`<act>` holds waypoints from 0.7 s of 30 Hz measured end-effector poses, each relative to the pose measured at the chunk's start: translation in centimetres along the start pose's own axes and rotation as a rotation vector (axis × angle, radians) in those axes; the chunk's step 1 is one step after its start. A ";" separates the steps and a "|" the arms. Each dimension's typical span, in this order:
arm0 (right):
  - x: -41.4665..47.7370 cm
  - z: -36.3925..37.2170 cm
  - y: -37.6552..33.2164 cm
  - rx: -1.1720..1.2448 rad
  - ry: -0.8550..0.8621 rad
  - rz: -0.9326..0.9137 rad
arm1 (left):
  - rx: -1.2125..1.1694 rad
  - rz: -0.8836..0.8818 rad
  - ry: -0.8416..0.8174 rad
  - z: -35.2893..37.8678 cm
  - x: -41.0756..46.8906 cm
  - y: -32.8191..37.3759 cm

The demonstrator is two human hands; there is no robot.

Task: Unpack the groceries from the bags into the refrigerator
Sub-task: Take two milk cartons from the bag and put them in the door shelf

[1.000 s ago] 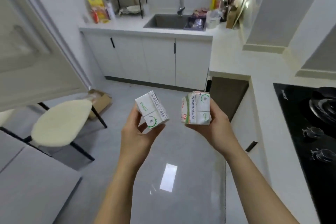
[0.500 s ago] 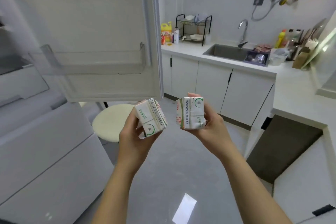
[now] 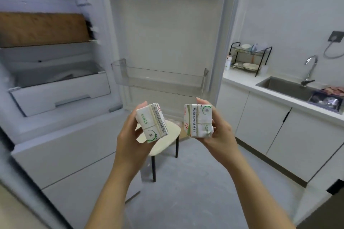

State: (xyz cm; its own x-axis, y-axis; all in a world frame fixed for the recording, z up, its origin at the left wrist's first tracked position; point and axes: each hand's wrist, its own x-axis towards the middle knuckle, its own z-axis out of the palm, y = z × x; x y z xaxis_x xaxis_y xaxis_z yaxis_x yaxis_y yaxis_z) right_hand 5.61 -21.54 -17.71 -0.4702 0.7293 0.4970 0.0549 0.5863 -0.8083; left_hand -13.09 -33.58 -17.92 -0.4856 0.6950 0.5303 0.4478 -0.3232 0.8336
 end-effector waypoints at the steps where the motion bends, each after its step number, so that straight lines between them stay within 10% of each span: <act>1: 0.5 0.3 -0.1 0.013 -0.016 -0.014 | 0.000 -0.007 0.026 -0.5 0.2 0.0; 21: 10.7 2.1 1.6 0.079 -0.124 -0.198 | 0.190 0.138 0.197 0.3 6.9 -1.3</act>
State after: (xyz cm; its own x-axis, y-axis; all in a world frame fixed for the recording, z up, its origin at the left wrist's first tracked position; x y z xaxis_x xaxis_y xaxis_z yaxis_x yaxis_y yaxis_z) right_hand -1.16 -13.53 -14.37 -0.5698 0.5509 0.6098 -0.1160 0.6807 -0.7234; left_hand -16.80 -28.22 -15.39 -0.5383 0.5093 0.6715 0.6431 -0.2668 0.7178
